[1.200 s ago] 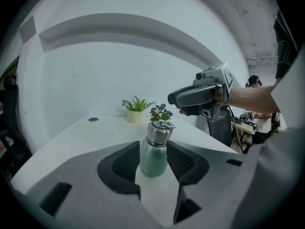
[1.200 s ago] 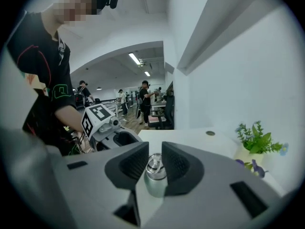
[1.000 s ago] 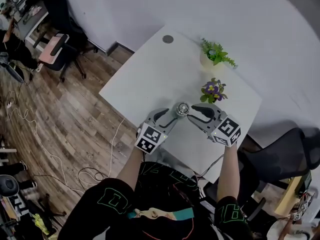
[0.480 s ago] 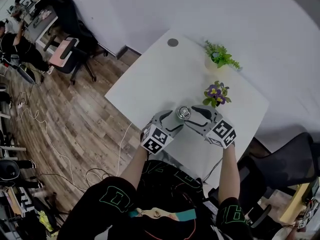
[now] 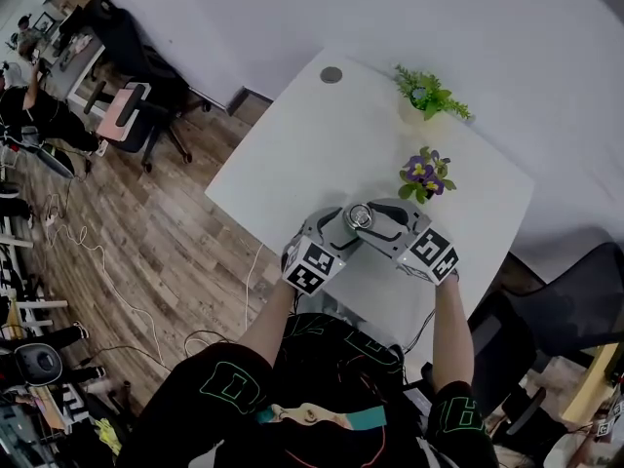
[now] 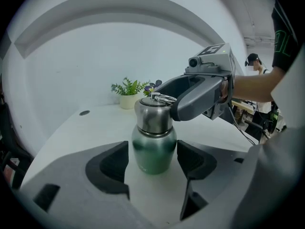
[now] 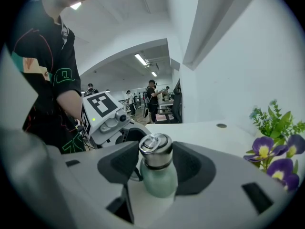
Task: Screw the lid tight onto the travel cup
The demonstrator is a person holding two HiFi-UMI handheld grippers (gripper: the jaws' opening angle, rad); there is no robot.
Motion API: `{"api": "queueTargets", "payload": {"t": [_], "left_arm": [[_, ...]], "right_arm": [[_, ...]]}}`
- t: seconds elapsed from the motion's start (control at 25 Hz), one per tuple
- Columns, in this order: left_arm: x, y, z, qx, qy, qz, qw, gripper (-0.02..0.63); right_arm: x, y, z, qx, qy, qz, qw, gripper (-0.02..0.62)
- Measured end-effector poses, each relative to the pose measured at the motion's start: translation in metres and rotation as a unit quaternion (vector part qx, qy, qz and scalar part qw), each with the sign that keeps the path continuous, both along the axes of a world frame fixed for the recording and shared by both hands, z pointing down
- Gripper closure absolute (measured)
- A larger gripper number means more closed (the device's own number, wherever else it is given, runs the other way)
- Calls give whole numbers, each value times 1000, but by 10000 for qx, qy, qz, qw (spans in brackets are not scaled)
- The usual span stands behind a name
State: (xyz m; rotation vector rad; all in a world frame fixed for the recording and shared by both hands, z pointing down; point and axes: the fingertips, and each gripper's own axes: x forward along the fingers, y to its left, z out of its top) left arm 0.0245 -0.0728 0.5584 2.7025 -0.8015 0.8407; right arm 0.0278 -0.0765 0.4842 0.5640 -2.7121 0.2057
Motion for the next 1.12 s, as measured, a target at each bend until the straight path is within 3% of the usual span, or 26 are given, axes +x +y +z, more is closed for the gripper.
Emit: {"api": "queueTargets", "payload": {"t": [0.32, 0.48, 0.64, 0.76, 0.92, 1.12], "left_arm": [[3, 1, -1, 104, 63, 19, 9999, 291], [3, 0, 0, 197, 108, -59, 9997, 291], [4, 0, 2, 222, 141, -126, 9996, 291], [4, 0, 2, 252, 161, -137, 9995, 291], [3, 0, 3, 258, 182, -134, 9994, 291], [3, 0, 2, 234, 187, -97, 9995, 291]], "right_arm": [[-6, 2, -6, 163, 101, 392, 9990, 368], [-4, 0, -5, 141, -165, 1175, 9928, 368], [2, 0, 1, 226, -478, 2161, 9749, 370], [3, 0, 1, 313, -537, 2511, 9660, 370], [2, 0, 0, 291, -541, 2441, 9678, 367], [-3, 2, -7, 393, -381, 1923, 9798, 350]]}}
